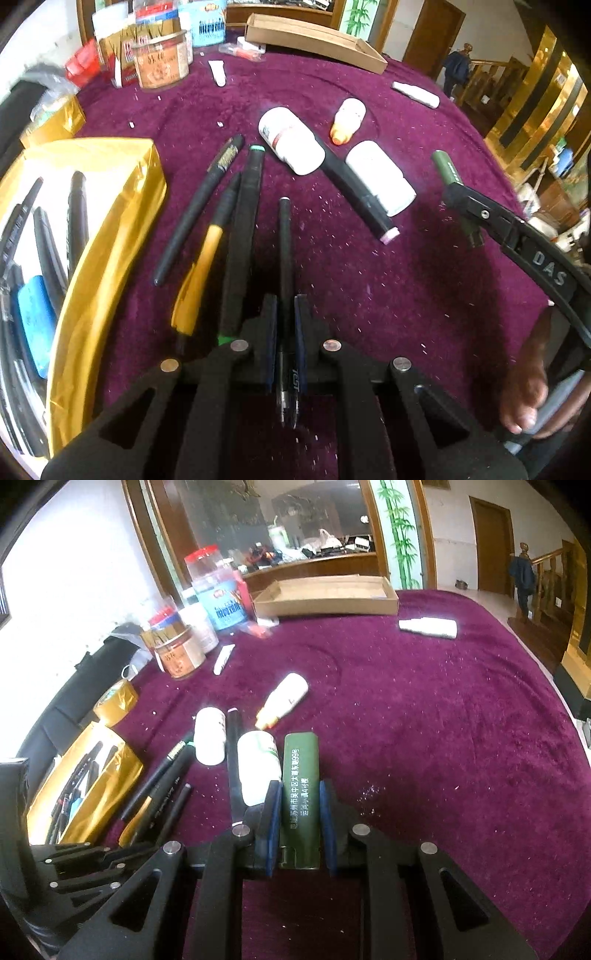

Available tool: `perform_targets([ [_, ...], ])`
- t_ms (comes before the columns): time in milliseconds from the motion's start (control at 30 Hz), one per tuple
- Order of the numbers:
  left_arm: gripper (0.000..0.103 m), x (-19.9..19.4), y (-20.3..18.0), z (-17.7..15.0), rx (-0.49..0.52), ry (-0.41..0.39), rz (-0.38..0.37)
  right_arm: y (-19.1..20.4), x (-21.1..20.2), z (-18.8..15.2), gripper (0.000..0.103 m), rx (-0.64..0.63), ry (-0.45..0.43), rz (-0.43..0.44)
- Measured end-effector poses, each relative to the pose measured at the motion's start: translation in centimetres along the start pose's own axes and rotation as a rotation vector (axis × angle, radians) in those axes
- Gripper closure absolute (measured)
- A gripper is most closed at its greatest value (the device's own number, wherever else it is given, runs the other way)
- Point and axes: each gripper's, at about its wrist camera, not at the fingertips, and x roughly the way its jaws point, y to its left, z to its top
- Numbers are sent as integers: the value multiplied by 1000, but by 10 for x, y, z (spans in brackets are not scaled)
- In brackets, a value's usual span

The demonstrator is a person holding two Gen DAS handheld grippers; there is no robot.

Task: Organize rigid objects
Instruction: 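Carry cylinder and pen into the white tray and open both tools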

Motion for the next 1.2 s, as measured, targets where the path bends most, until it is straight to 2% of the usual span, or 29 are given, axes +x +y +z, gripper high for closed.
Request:
perform_targets([
  [167,97,-20,15,-8,-37,-11,-71,1,-2,1,86,-5,-22,10],
  [367,97,-73,31,-28,-51,-48,-179,2,-6,-1,86,-15,-39,17],
  [533,97,-119,66,-43,-72,-109,-150,16,-8,-4,85,-83,-60,30],
  [700,96,-145,127,-50,-191,-144,-140,38,-9,-6,85,-117,-36,53],
  [767,96,-152,146,-52,-230,-161,-105,56,-18,-6,85,-103,-25,132],
  [833,96,-153,170,-52,-282,-169,-91,91,-26,-5,85,-122,2,264],
  [967,96,-149,194,-51,-330,-177,-76,166,-21,0,85,-226,50,393],
  [1067,96,-139,209,-49,-360,-161,-77,214,2,5,85,-287,93,399],
  [1200,96,-129,220,-50,-376,-137,-77,255,50,11,85,-329,166,403],
])
